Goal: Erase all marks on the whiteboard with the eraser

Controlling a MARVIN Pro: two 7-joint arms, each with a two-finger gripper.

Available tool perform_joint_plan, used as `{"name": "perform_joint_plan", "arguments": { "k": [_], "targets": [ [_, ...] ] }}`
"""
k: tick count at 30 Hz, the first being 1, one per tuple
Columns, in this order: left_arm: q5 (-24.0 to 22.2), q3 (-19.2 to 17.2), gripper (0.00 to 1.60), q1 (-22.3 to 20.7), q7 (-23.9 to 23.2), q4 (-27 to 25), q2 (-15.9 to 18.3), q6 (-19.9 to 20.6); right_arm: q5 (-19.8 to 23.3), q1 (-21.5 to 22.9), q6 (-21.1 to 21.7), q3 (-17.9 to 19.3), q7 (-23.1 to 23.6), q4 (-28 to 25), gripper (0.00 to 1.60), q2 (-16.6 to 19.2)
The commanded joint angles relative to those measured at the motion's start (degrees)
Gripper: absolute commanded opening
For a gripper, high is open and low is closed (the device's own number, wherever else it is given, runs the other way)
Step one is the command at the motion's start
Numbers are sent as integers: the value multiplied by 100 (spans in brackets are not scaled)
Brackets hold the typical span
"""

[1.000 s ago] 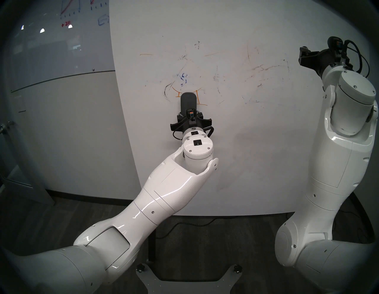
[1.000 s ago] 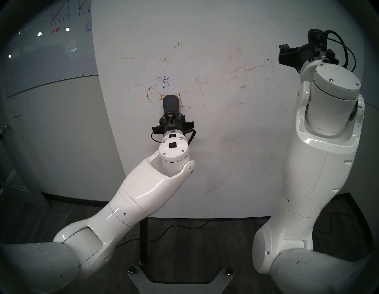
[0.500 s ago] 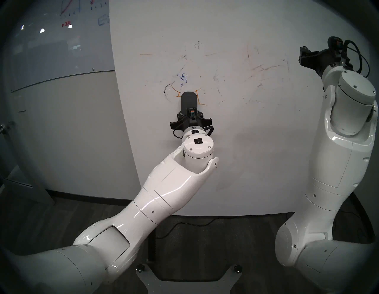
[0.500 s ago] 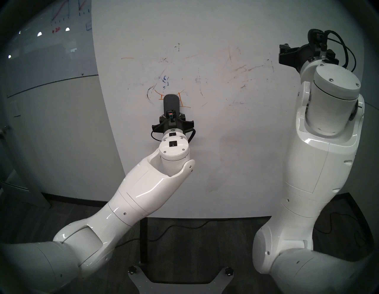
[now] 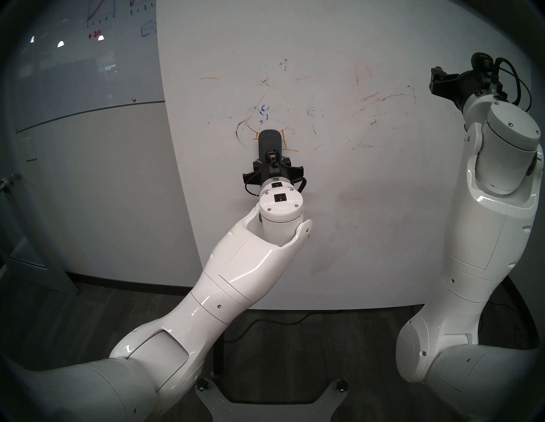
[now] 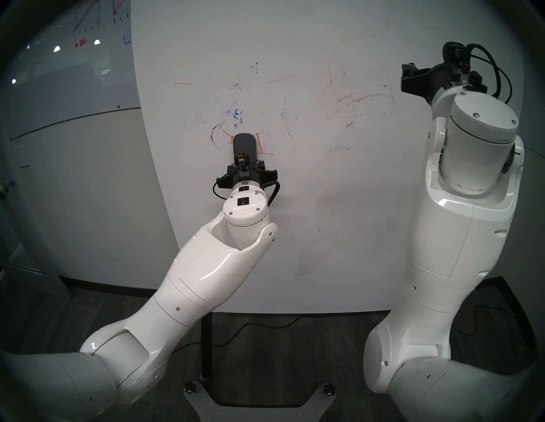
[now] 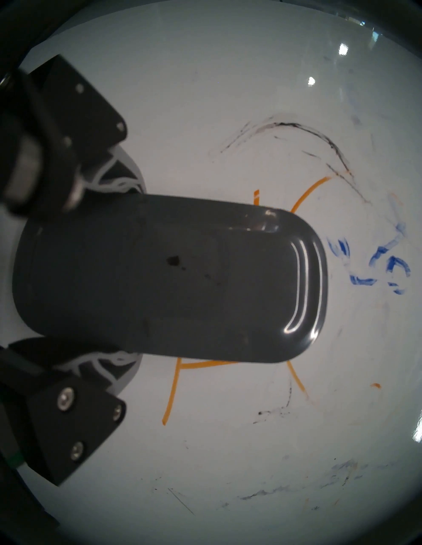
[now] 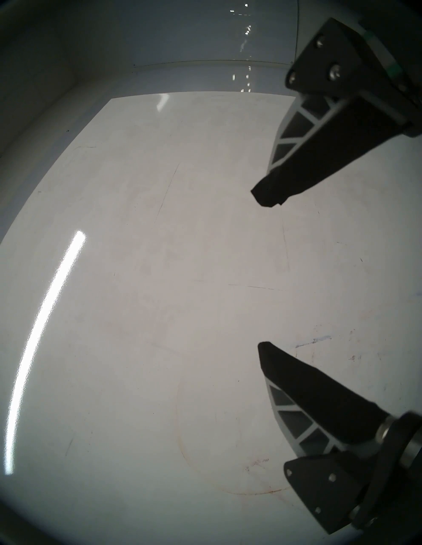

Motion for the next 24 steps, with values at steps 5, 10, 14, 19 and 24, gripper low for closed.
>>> {"name": "perform_joint_plan", "arguments": {
  "k": [5, 10, 14, 19, 24],
  "targets": [
    [193, -819, 0, -540, -311, -436, -116, 94, 8, 31, -10, -6, -7, -36, 160, 9],
    [202, -906, 0, -513, -437, -521, -191, 214, 15, 27, -11, -6, -14, -36, 160, 13],
    [223, -960, 0, -455, -536, -616, -254, 297, 21, 23, -11, -6, -20, -35, 160, 16],
    [251, -1014, 0, -410, -654, -698, -310, 407, 28, 18, -11, -7, -27, -35, 160, 19],
    [272, -1089, 0, -386, -765, -776, -369, 500, 37, 14, -11, -7, -34, -34, 160, 23]
  ]
}}
